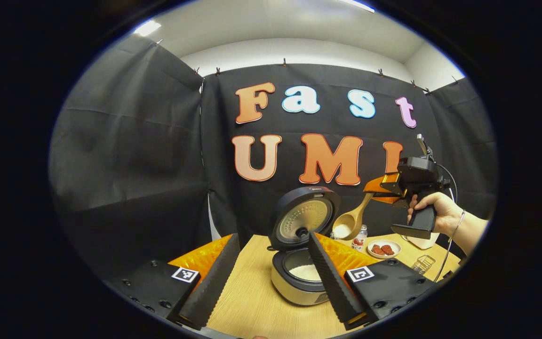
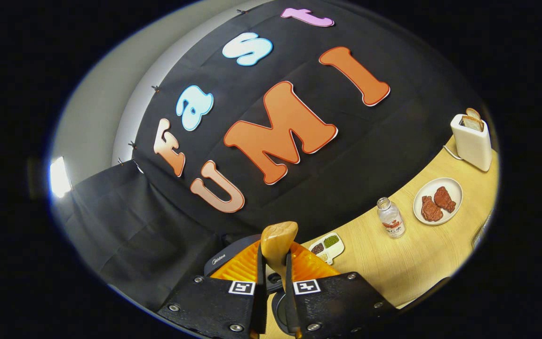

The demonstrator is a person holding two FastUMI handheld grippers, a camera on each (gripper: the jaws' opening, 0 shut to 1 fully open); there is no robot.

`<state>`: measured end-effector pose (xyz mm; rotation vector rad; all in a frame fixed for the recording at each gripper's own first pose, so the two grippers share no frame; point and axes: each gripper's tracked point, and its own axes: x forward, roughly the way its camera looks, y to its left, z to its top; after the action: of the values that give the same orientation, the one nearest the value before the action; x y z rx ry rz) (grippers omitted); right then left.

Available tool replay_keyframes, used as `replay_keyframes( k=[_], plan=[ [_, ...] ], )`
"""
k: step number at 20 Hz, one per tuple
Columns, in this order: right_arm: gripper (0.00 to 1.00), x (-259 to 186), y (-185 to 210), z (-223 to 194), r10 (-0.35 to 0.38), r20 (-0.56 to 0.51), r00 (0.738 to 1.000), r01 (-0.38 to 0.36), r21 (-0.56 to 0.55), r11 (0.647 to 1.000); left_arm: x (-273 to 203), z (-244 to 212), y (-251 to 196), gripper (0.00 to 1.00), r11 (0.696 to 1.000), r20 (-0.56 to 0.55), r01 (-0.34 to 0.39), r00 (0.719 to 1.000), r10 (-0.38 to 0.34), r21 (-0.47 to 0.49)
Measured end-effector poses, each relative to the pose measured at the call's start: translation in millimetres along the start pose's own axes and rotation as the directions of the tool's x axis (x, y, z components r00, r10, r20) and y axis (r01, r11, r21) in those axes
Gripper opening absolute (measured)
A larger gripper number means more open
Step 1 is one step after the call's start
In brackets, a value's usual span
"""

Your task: Close the left gripper, press the button to open the rice cooker; take a wooden spoon from the chopstick holder with the right hand, scoop a spoonful of rice and pour it into the rice cooker, then put the wooden spoon back into the chopstick holder.

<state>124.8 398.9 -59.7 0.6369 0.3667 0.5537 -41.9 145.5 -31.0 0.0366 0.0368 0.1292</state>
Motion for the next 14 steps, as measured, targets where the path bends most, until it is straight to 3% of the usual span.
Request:
replay_keyframes(
  k=[14],
  plan=[
    [0.15,-10,27,-2,0.074,0.012,0.997,-0.07,-0.196,0.978,-7,0,3,1.0,1.0,-0.005,-0.011,1.0,0.011,0.005]
  ],
)
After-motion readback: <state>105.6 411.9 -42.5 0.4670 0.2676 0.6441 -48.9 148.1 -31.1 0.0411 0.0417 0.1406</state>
